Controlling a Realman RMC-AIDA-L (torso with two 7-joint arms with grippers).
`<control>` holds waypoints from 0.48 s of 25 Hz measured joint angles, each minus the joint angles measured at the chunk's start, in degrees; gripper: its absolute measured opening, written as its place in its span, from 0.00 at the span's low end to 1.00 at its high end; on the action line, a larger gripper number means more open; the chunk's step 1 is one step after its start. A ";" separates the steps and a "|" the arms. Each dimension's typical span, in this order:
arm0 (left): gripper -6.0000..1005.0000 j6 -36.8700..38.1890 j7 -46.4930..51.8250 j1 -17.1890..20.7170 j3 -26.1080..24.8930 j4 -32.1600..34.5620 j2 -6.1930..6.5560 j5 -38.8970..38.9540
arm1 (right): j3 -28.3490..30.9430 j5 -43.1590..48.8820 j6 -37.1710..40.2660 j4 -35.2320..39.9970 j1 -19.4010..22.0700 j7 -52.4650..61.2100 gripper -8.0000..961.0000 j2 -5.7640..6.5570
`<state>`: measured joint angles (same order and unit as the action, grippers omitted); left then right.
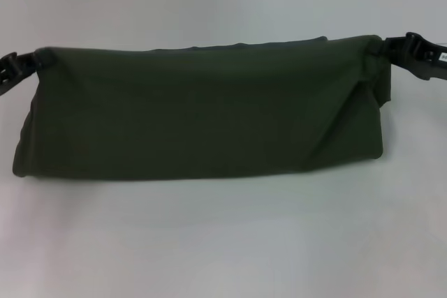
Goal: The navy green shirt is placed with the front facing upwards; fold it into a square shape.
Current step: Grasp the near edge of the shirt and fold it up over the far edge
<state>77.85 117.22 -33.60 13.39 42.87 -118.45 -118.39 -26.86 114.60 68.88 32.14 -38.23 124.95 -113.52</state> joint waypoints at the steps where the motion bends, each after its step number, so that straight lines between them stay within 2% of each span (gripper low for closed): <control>1: 0.03 -0.74 -0.52 -0.02 0.01 -0.08 -0.33 0.80 | 0.01 -0.73 -0.84 -0.14 0.02 -1.08 0.10 -0.44; 6: 0.03 -5.48 -4.37 -0.47 0.16 -1.38 -2.22 4.55 | 0.15 -4.03 -4.24 -0.23 0.24 -6.93 0.10 -3.25; 9: 0.03 -8.12 -7.28 -1.06 0.20 -3.65 -2.53 6.86 | 0.14 -6.69 -5.88 -0.25 0.47 -10.64 0.10 -4.65; 12: 0.03 -10.72 -9.92 -1.78 0.26 -5.78 -2.56 8.97 | 0.13 -9.09 -7.51 -0.36 0.53 -13.71 0.11 -5.54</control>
<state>67.13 107.30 -35.39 13.65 37.09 -121.00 -109.42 -26.73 105.52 61.38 31.78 -37.70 111.25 -119.06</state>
